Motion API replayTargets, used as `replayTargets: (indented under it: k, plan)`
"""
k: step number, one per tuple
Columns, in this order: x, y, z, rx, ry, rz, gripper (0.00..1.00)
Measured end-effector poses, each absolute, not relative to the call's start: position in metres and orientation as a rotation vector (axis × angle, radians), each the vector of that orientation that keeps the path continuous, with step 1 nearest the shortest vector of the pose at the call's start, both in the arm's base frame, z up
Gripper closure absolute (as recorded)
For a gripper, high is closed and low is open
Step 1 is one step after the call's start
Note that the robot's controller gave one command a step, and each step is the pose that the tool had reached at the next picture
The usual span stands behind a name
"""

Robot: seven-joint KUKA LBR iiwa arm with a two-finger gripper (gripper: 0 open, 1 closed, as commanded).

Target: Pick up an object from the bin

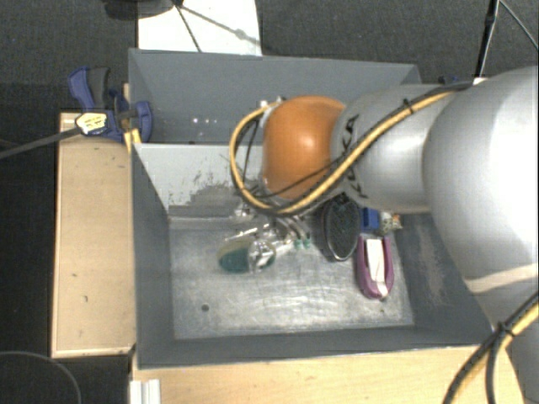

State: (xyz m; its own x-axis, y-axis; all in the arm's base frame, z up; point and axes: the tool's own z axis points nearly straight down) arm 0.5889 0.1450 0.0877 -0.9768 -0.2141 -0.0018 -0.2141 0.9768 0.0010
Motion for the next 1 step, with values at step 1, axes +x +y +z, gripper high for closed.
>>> replayTargets:
  k: [1]
  plan:
    - [0.5747, 0.1557, 0.2135, -0.328, 3.114, 0.003, 1.00]
